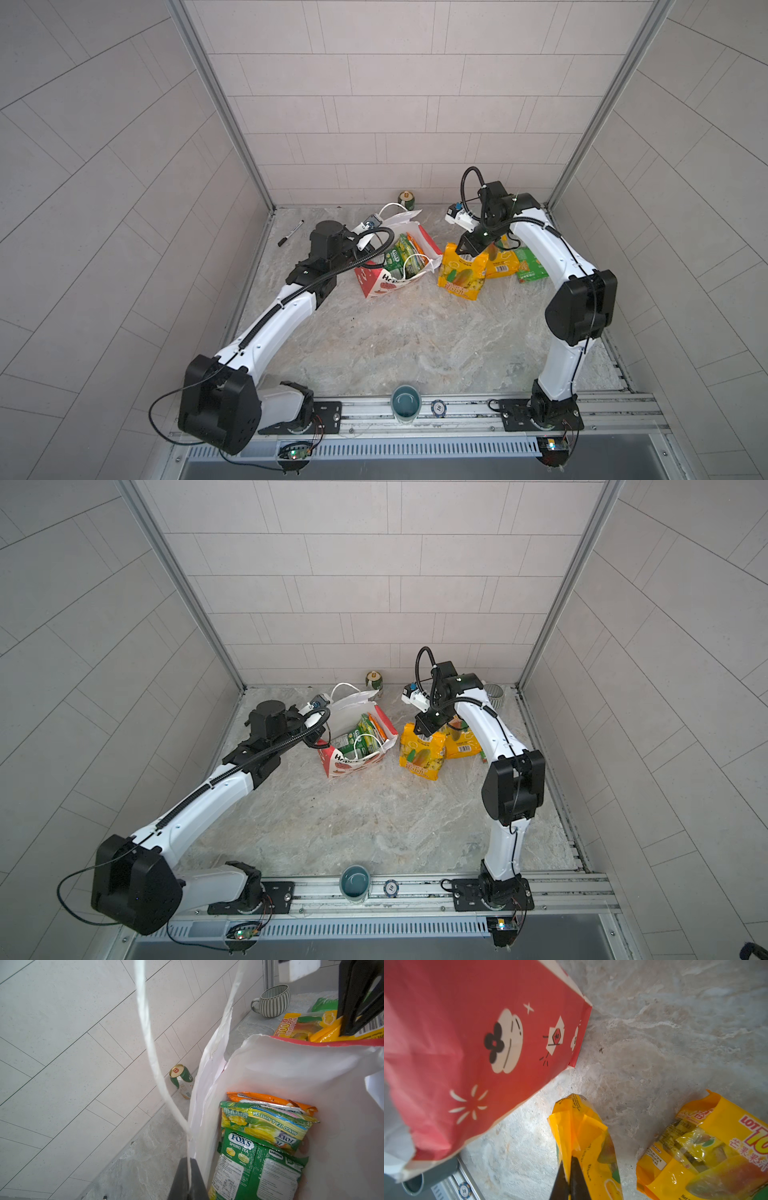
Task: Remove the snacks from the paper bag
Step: 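Lower the yellow mango pack onto the table beside the yellow candy bag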
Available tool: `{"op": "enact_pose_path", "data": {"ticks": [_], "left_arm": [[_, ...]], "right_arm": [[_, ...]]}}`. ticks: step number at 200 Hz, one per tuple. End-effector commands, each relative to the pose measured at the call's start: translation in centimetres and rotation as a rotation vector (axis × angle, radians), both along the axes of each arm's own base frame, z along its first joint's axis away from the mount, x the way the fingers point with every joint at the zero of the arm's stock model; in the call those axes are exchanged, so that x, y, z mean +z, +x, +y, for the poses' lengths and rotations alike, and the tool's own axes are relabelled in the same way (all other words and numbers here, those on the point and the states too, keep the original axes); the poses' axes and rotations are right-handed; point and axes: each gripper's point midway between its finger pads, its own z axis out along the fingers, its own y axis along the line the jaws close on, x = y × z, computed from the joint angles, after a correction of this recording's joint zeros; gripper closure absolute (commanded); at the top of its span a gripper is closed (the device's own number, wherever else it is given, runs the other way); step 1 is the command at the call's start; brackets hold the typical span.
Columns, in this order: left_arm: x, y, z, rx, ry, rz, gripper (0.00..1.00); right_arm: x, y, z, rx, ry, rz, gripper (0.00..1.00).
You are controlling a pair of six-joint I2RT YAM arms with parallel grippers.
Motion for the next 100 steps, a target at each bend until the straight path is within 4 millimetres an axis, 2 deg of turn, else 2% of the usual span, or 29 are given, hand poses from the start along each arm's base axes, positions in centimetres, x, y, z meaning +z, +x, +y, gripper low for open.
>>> {"op": "enact_pose_path", "data": {"ticks": [1, 44, 63, 75, 88, 100], "left_arm": [[2.6, 0.3, 0.0, -0.005, -0.044, -0.093, 1.0], [2.5, 0.5, 0.1, -0.001, -0.037, -0.096, 1.0], [2.5, 0.5, 0.0, -0.002, -0.037, -0.097, 1.0], [2.5, 0.5, 0.0, -0.007, -0.038, -0.097, 1.0], [2.3, 0.4, -0.1, -0.016, -0.034, -0.094, 1.0], [2.4, 0.5, 0.0, -0.009, -0.032, -0.1, 1.0]], "right_arm": [[-0.1, -0.5, -0.3, 0.161, -0.071, -0.025, 1.0], [-1.7, 0.7, 0.2, 0.276, -0.109, -0.018, 1.0], [-2.3, 2.0, 0.5, 0.282, -0.127, -0.055, 0.99], [-2.5, 2.7, 0.5, 0.283, -0.146, -0.074, 0.93], [-2.6, 3.5, 0.3, 0.277, -0.17, -0.082, 0.78], [-2.3, 4.4, 0.0, 0.263, -0.198, -0.097, 0.73]]}}
